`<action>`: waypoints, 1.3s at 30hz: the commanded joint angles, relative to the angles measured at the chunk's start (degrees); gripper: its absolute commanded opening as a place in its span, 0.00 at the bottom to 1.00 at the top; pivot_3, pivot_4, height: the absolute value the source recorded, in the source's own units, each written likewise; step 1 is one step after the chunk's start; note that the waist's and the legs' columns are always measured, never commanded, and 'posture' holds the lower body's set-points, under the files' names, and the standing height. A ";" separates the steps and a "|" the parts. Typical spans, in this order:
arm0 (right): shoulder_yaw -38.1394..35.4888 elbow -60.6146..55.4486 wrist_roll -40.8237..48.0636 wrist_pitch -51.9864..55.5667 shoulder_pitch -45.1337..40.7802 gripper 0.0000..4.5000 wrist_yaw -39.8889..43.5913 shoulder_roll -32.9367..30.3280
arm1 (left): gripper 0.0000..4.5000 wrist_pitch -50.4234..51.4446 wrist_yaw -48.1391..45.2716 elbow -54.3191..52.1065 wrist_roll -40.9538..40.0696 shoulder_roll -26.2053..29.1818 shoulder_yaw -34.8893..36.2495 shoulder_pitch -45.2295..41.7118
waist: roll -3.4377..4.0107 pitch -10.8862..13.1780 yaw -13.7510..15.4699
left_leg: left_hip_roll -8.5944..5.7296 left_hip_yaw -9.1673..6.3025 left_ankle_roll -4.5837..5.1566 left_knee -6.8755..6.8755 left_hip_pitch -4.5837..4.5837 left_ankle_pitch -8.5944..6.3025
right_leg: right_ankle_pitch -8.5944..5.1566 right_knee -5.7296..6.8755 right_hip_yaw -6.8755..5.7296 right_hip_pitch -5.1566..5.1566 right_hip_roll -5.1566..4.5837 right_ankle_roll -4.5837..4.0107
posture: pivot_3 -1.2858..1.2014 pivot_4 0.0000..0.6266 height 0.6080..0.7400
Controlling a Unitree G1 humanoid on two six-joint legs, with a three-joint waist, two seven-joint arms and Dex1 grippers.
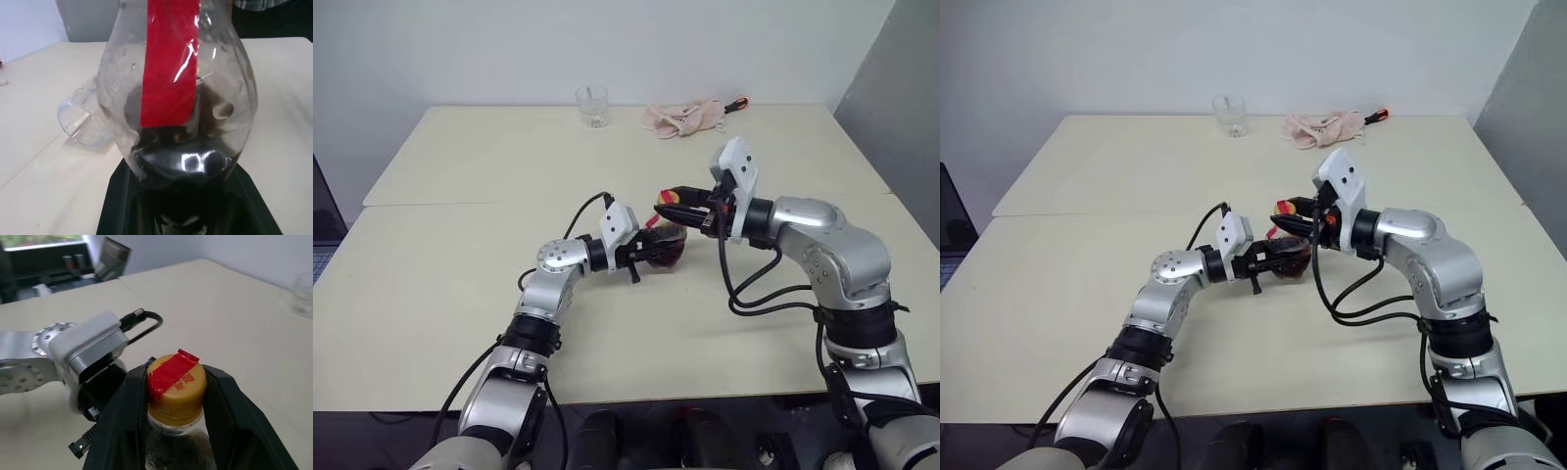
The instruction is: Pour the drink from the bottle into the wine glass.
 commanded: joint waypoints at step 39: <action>2.22 14.24 4.74 -8.15 -12.94 1.00 28.54 -1.08 | 0.16 12.16 -2.10 -19.18 -5.52 3.89 -4.97 6.48 | 0.02 0.02 0.33 | 0.01 -0.01 -0.11 0.03 -0.01 0.05 | 0.01 -0.02 0.00 0.01 -0.09 -0.01 | 0.52 0.24 1.00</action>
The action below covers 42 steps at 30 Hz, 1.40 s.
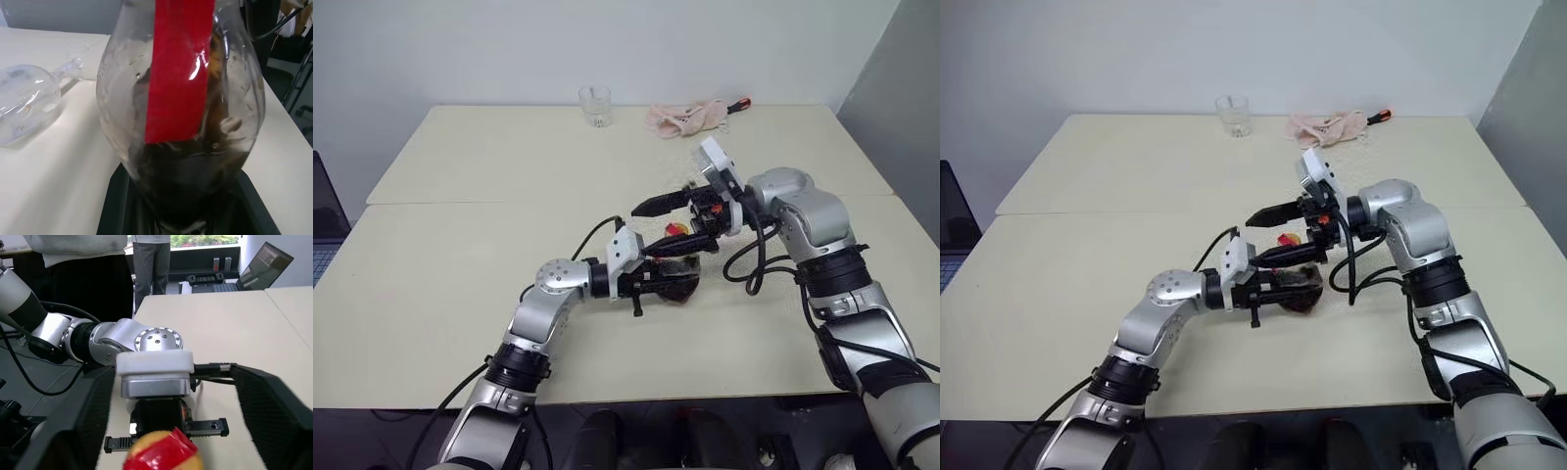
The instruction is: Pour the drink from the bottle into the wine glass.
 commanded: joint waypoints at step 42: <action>-7.42 -51.16 1.74 31.46 24.03 1.00 -76.00 10.89 | 0.16 -10.04 -2.92 14.67 1.03 -2.36 0.26 -9.04 | 0.01 -0.01 0.85 | -0.07 0.00 0.08 -0.03 0.00 -0.05 | -0.01 0.02 0.02 -0.01 0.00 0.01 | 0.52 0.24 1.00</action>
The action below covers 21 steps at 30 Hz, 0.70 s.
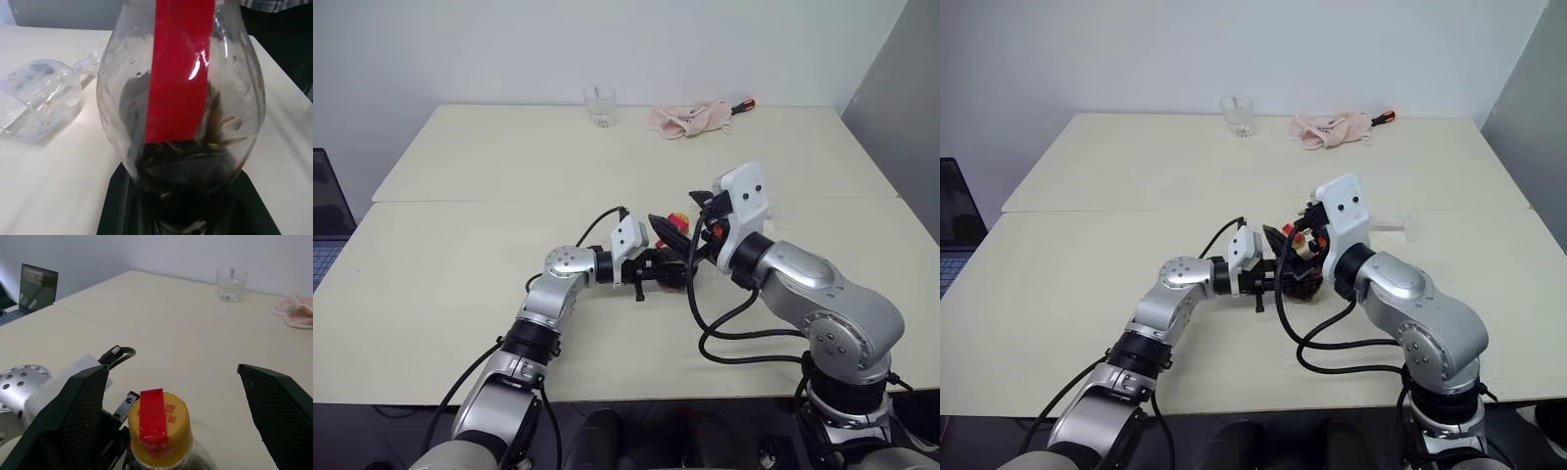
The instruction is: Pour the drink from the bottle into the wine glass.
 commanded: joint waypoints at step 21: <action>-5.59 3.58 -0.74 -7.04 1.51 1.00 5.87 -6.79 | 0.16 0.05 1.25 -4.57 -0.66 0.84 1.01 0.68 | 0.00 0.00 -0.10 | 0.01 0.00 0.01 0.00 -0.01 -0.01 | 0.00 -0.01 0.00 0.01 0.02 0.00 | 0.52 0.24 1.00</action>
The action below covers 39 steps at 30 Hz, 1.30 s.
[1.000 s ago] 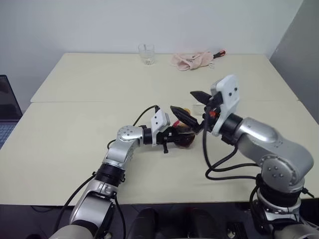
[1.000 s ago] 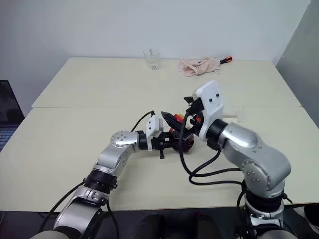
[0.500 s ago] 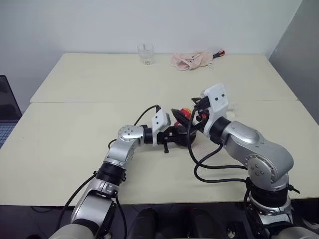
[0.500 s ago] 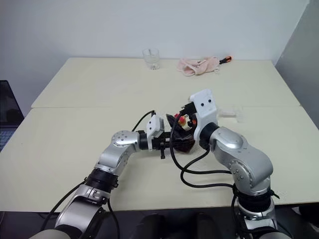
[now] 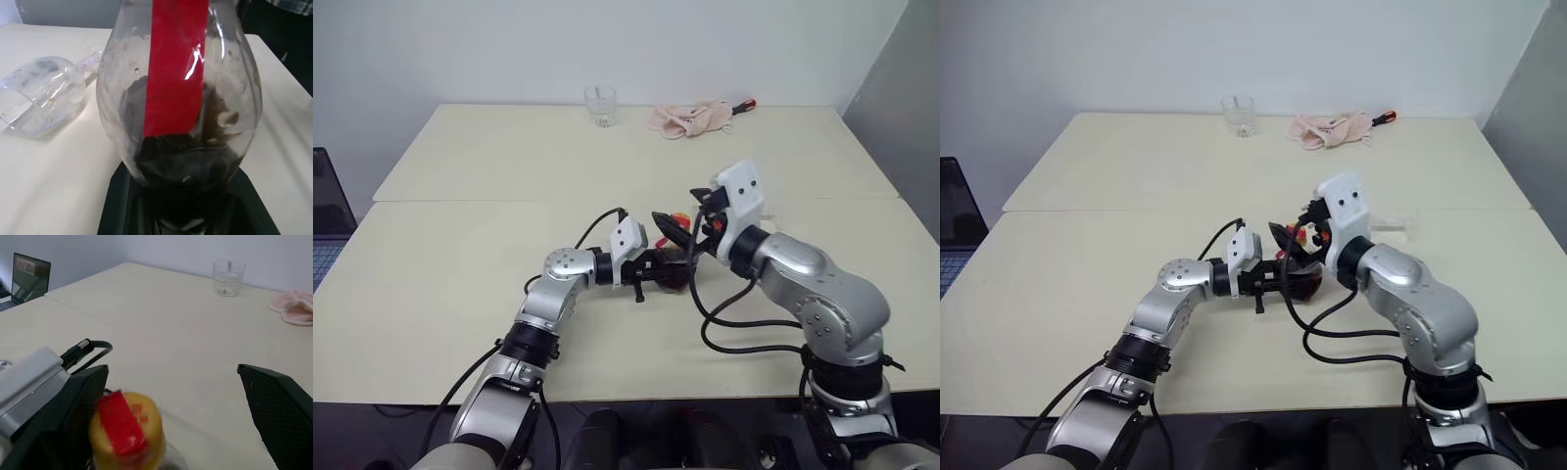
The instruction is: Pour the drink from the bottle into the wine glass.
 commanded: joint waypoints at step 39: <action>-2.02 -6.48 10.26 6.89 -2.08 1.00 -8.16 2.59 | 0.15 -1.55 -0.11 -2.40 -0.58 0.96 1.37 -0.72 | 0.00 0.00 0.11 | 0.05 -0.01 0.00 0.00 0.02 0.00 | 0.00 0.01 -0.01 0.02 0.04 0.00 | 0.52 0.24 1.00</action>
